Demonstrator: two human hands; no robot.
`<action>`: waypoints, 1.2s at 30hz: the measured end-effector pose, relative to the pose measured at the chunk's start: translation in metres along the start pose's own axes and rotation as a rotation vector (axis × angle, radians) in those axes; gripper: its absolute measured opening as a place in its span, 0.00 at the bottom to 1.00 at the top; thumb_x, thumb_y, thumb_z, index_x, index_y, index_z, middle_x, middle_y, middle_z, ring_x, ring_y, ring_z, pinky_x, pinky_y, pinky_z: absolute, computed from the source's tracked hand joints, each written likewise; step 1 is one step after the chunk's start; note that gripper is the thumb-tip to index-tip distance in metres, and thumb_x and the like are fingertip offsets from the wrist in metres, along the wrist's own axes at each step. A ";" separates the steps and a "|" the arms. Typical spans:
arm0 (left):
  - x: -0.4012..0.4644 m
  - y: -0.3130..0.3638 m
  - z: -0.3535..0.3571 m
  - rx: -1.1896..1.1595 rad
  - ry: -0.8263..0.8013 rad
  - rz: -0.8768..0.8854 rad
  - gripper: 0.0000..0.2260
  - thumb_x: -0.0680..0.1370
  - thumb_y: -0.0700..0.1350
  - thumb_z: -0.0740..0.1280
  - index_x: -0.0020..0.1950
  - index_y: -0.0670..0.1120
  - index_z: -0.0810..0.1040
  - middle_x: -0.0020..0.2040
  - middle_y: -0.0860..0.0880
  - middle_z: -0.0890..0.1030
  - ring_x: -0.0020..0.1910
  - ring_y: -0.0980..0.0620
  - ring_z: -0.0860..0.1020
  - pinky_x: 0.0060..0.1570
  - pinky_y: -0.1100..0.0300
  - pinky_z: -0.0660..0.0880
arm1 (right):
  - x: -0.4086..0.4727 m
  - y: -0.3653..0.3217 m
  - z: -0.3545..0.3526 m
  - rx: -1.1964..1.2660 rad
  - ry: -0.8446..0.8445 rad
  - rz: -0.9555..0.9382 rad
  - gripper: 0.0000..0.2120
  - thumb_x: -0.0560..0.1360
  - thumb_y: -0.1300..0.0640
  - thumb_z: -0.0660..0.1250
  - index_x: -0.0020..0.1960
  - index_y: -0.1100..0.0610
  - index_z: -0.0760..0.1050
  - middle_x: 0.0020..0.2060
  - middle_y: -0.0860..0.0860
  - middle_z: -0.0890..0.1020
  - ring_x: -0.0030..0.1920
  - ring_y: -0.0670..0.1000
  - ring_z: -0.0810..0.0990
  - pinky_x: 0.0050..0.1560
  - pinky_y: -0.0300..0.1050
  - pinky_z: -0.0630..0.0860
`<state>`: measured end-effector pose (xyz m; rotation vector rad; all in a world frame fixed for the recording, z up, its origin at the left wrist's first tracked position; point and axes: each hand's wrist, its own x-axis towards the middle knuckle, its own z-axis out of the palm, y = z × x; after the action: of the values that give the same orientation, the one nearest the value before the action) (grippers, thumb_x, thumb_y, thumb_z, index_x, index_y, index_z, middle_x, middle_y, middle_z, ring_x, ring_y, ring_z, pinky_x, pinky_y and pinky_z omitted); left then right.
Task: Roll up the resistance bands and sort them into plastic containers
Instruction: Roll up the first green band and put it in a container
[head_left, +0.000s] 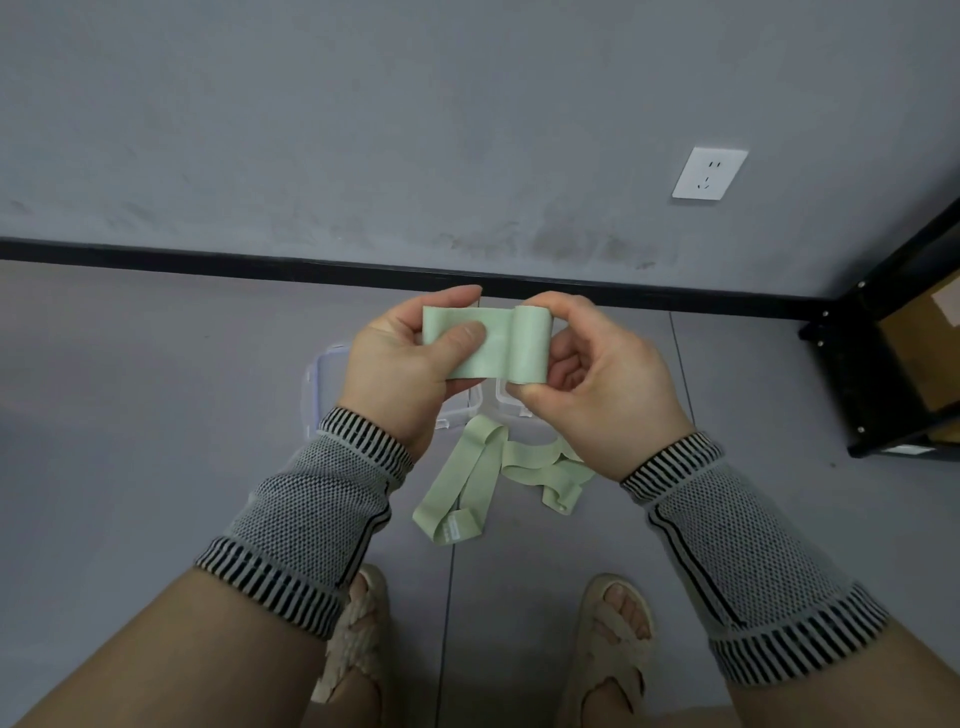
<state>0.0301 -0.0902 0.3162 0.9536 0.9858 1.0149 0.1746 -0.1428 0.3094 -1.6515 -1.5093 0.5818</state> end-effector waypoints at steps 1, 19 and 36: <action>0.000 -0.001 0.001 0.019 -0.002 0.003 0.11 0.75 0.31 0.65 0.48 0.46 0.80 0.45 0.45 0.81 0.39 0.53 0.82 0.38 0.60 0.80 | 0.000 0.000 0.002 -0.031 -0.009 -0.004 0.24 0.66 0.59 0.75 0.58 0.43 0.74 0.31 0.43 0.75 0.32 0.41 0.75 0.38 0.32 0.74; 0.002 -0.012 0.008 0.076 -0.037 -0.026 0.07 0.74 0.36 0.68 0.50 0.45 0.80 0.46 0.44 0.83 0.46 0.47 0.83 0.45 0.54 0.80 | -0.002 0.002 0.010 -0.078 0.018 -0.077 0.34 0.68 0.55 0.75 0.70 0.46 0.66 0.35 0.36 0.67 0.37 0.34 0.72 0.42 0.28 0.69; 0.005 -0.003 -0.007 -0.052 -0.153 -0.086 0.08 0.78 0.36 0.61 0.50 0.43 0.79 0.40 0.48 0.84 0.41 0.52 0.83 0.39 0.60 0.80 | -0.002 0.002 -0.002 0.017 -0.020 -0.073 0.23 0.66 0.56 0.77 0.58 0.44 0.73 0.32 0.46 0.76 0.32 0.42 0.75 0.37 0.33 0.75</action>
<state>0.0254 -0.0855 0.3104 0.9241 0.8614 0.8782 0.1765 -0.1455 0.3086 -1.5748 -1.5684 0.5716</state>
